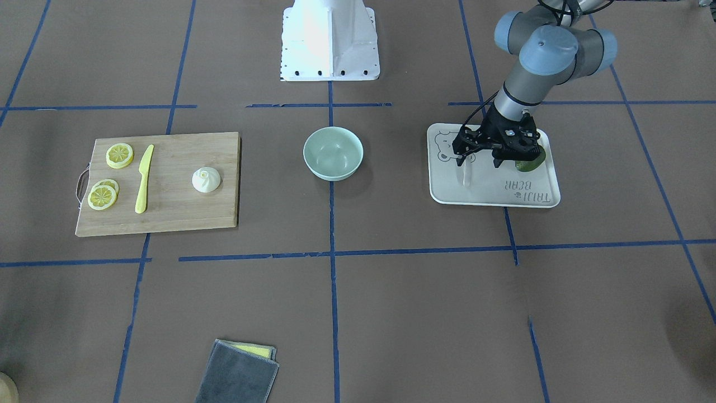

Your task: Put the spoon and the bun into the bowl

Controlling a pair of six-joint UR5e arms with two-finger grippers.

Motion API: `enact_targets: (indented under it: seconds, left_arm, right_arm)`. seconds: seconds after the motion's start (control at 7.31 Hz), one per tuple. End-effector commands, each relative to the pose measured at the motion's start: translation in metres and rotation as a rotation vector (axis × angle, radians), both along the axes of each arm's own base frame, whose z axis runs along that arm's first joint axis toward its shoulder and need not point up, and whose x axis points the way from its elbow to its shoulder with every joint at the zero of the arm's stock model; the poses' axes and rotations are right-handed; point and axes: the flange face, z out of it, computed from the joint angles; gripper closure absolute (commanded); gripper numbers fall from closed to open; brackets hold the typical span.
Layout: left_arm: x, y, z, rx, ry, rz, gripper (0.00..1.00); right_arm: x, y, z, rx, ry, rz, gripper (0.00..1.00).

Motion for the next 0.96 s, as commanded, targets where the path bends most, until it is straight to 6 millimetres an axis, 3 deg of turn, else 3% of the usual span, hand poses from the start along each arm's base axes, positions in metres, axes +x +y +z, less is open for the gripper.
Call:
enact_targets:
  seconds: [0.0, 0.27, 0.55, 0.82]
  left_arm:
    - [0.018, 0.002, 0.012, -0.003, -0.031, 0.004, 0.14]
    - [0.019, 0.002, 0.011, -0.002, -0.030, 0.003, 0.27]
    - [0.018, 0.002, 0.012, -0.003, -0.031, 0.003, 0.40]
    - [0.019, 0.004, 0.012, -0.005, -0.029, 0.008, 0.41]
  right_arm:
    - [-0.023, 0.003, -0.024, -0.019, -0.015, 0.003, 0.00]
    - [-0.039, 0.007, -0.037, -0.026, -0.011, 0.006, 0.00]
    - [-0.041, 0.008, -0.039, -0.022, -0.012, 0.002, 0.00]
    - [-0.042, 0.004, -0.045, -0.013, -0.016, 0.002, 0.00]
